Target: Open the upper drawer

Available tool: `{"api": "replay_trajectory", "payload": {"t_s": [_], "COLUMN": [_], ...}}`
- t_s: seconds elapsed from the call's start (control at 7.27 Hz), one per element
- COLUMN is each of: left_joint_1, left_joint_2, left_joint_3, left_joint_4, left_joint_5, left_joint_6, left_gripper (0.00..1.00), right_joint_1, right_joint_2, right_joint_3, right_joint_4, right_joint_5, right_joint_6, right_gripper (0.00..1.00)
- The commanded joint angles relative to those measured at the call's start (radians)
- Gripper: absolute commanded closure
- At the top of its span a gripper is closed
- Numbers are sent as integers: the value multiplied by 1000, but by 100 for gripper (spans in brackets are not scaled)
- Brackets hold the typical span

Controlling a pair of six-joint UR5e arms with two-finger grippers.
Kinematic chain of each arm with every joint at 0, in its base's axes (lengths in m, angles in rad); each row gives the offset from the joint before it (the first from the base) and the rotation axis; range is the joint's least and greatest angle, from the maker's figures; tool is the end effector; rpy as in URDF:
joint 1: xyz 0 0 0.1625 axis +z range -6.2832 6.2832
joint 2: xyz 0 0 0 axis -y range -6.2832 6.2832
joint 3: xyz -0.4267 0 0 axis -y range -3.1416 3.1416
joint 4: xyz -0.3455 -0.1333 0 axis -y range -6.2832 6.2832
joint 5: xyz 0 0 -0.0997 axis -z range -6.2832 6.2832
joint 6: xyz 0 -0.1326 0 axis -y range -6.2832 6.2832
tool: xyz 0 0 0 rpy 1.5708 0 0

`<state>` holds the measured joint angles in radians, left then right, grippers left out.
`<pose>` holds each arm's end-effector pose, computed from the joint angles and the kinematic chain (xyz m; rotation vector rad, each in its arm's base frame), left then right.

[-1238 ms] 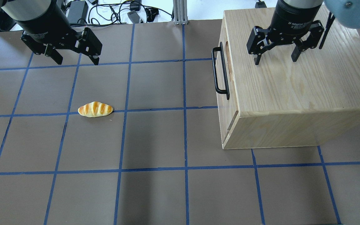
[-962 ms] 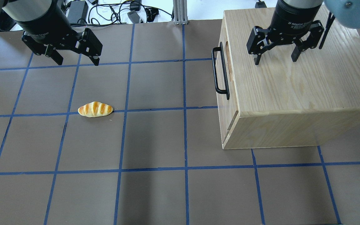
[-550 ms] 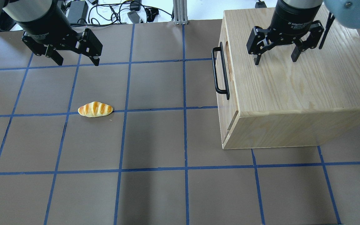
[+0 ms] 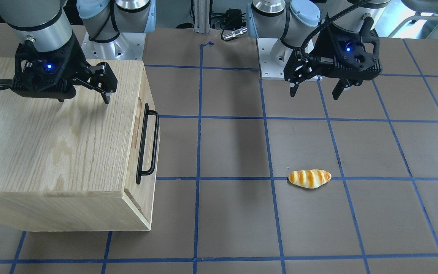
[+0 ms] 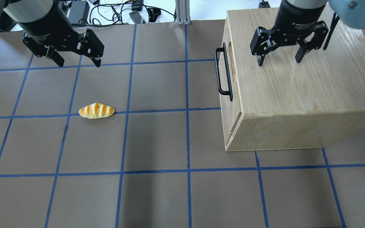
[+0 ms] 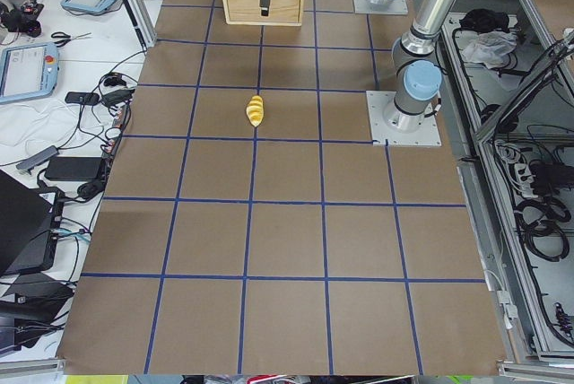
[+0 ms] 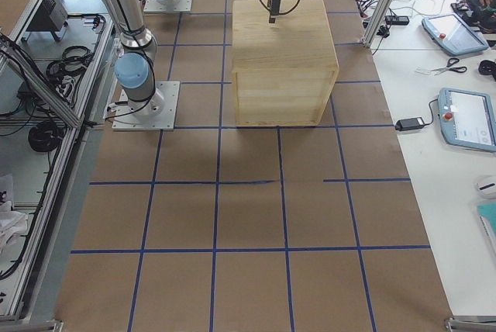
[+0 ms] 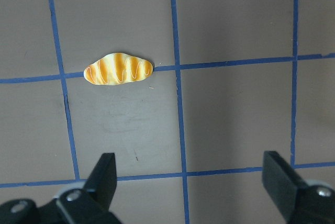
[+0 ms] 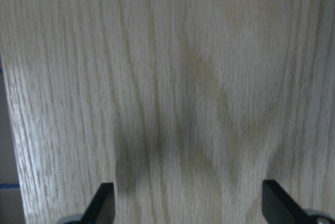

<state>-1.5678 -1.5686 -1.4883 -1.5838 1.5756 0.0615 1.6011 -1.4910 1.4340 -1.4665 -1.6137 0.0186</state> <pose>-0.1313 -0.4527 0.4933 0.0913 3.1311 -0.1120 0.1419 -0.4682 0.4705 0.0197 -3.0967 -0.0716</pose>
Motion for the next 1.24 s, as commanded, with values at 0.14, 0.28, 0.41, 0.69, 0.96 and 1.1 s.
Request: {"api": "replay_trajectory", "payload": {"t_s": [0.14, 0.28, 0.41, 0.69, 0.96, 1.1], "left_joint_1": [0, -1, -3, -39, -160, -217], "left_joint_2": [-28, -39, -60, -143, -238, -272], "left_joint_3": [3, 5, 13, 13, 14, 14], "left_joint_4": [4, 8, 37, 188, 356, 392], "left_joint_5": [1, 0, -44, -231, -278, -342], "left_joint_6": [-5, -35, -107, -278, -417, -483], "left_gripper": [0, 0, 0, 0, 0, 0], "right_joint_1": [0, -1, 0, 0, 0, 0], "right_joint_2": [0, 0, 0, 0, 0, 0], "right_joint_3": [0, -1, -1, -1, -1, -1], "right_joint_4": [0, 0, 0, 0, 0, 0], "right_joint_5": [0, 0, 0, 0, 0, 0], "right_joint_6": [1, 1, 0, 0, 0, 1], "right_gripper": [0, 0, 0, 0, 0, 0]}}
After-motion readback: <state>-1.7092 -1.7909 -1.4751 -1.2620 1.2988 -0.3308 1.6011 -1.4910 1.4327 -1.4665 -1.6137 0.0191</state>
